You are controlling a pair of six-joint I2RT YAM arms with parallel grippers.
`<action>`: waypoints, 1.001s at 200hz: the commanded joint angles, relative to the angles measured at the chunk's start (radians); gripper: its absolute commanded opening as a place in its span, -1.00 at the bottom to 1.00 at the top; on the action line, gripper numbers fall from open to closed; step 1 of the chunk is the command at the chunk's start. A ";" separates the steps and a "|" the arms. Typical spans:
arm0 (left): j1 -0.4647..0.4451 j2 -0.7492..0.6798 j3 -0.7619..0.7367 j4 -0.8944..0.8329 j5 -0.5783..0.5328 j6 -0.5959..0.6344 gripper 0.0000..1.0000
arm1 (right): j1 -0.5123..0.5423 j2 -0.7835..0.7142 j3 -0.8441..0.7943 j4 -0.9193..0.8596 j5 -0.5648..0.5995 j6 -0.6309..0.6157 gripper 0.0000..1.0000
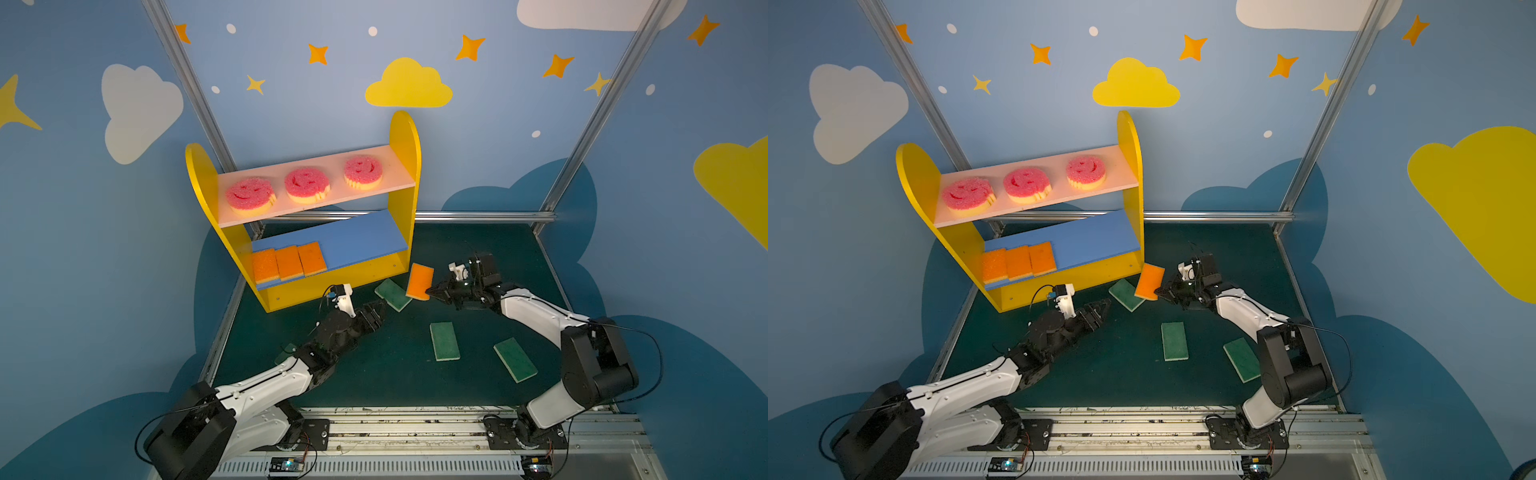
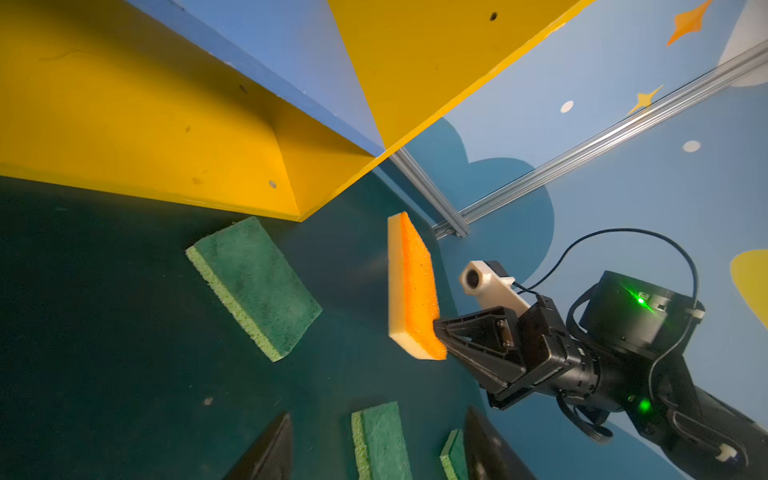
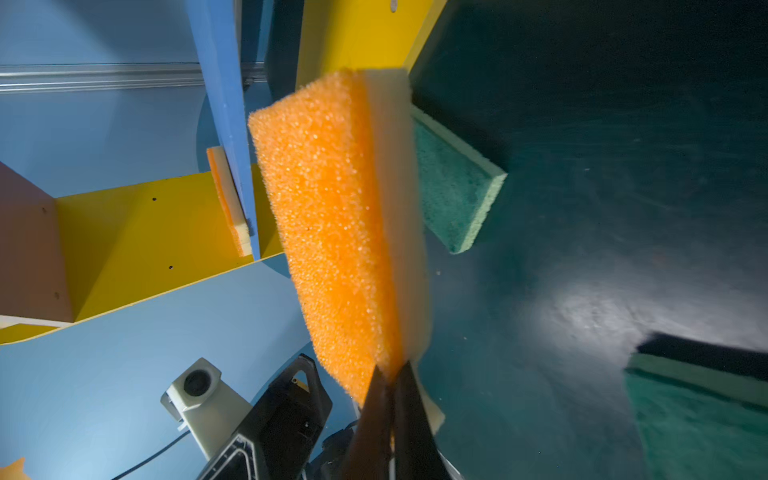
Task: Place and organize the cleaning sponges onto the shelf
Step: 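Bring the held orange sponge to the left gripper and grasp it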
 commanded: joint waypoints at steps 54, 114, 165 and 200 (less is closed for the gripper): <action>-0.074 0.152 0.054 0.195 -0.114 -0.012 0.06 | 0.131 0.059 0.140 0.118 0.000 0.133 -1.00; -0.078 0.168 0.078 0.232 -0.137 -0.008 0.10 | 0.165 0.091 0.171 0.118 -0.006 0.138 -1.00; -0.079 0.177 0.092 0.202 -0.169 -0.038 0.11 | 0.186 0.091 0.186 0.127 -0.019 0.138 -1.00; -0.079 0.185 0.103 0.188 -0.188 -0.051 0.09 | 0.190 0.090 0.173 0.151 -0.030 0.149 -1.00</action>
